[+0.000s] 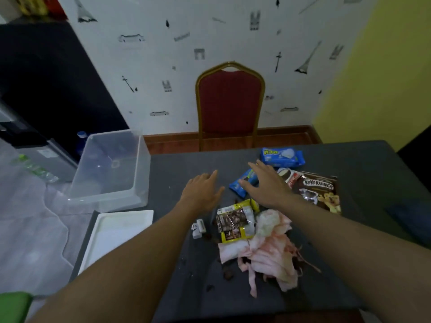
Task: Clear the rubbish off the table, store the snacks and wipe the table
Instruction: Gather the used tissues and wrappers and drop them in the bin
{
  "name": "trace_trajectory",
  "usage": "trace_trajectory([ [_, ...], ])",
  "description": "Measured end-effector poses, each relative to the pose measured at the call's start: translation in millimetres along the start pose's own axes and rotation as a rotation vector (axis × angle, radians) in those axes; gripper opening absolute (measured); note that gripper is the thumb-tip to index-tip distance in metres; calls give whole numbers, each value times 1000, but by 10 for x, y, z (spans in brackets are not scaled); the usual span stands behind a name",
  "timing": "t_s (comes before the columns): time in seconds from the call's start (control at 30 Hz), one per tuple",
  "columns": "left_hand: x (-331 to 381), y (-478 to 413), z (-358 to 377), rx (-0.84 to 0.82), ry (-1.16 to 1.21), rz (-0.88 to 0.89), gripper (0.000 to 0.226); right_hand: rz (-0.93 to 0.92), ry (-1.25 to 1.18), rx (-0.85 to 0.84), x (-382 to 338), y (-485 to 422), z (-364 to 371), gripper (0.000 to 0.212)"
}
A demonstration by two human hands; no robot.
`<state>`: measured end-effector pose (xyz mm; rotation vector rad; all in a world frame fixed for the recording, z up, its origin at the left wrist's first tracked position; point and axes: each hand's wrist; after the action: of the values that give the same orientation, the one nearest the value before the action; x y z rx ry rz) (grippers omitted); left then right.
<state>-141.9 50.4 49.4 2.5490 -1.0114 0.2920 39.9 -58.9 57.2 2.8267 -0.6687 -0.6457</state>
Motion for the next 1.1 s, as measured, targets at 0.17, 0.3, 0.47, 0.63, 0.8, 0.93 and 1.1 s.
trace_trajectory([
  [0.17,184,-46,404,-206,-18,56,83,9,22,-64,378,245,242,101],
  [0.3,260,-97,706,-269,-32,93,93,43,21,-208,615,448,410,123],
  [0.47,270,-153,966,-299,-63,107,108,-10,136,-306,756,633,686,140],
  [0.63,286,-137,1090,-248,-32,99,110,-23,185,-295,806,770,951,121],
  [0.8,268,-160,1072,-152,-18,85,90,-14,73,-119,837,788,1097,76],
  [0.93,205,-161,1034,-155,69,15,72,18,-12,-63,789,737,1019,52],
  [1.1,139,-185,952,-117,212,-13,40,48,-69,5,719,638,818,42],
])
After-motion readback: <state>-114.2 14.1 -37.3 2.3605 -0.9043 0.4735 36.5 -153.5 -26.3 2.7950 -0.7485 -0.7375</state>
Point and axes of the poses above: each hand's wrist, its own y-axis away from the middle knuckle, its own z-axis out of the palm, x = y × z, and after that the axes turned 5 degrees about y, right-handed
